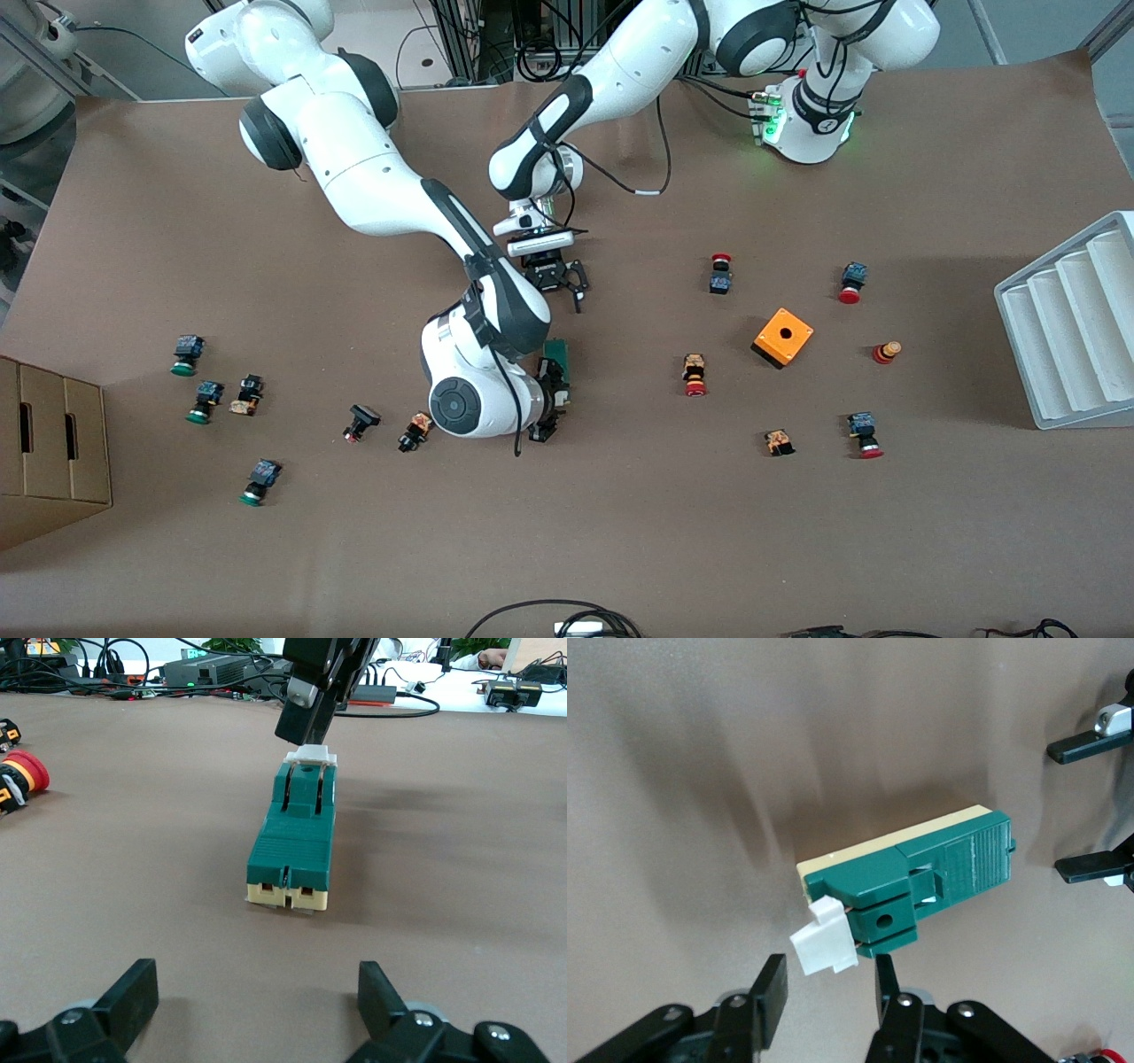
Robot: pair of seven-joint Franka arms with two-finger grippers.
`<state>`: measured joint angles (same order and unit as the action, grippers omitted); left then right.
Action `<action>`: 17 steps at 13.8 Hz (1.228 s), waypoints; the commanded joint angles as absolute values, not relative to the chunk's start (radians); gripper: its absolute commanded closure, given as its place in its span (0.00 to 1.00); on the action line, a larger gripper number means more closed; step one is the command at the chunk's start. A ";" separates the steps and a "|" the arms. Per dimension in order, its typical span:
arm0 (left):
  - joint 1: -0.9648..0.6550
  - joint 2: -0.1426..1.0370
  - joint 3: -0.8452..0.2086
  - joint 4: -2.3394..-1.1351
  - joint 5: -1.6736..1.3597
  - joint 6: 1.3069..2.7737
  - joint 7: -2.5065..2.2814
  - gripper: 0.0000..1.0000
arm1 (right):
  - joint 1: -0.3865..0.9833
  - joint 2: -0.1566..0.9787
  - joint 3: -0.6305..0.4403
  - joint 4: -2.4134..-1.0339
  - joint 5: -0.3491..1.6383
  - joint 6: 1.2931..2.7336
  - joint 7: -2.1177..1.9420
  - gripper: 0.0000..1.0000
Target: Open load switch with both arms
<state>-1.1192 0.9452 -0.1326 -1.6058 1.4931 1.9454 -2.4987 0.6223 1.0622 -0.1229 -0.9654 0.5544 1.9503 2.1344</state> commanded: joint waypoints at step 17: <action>-1.121 1.003 -0.140 -1.589 1.485 1.970 -2.533 0.00 | 0.621 1.097 -0.129 -0.928 0.580 1.954 2.148 0.61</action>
<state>-1.1192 0.9453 -0.1326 -1.6058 1.4933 1.9453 -2.4987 0.6219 1.0705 -0.1274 -0.9654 0.5544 1.9524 2.1345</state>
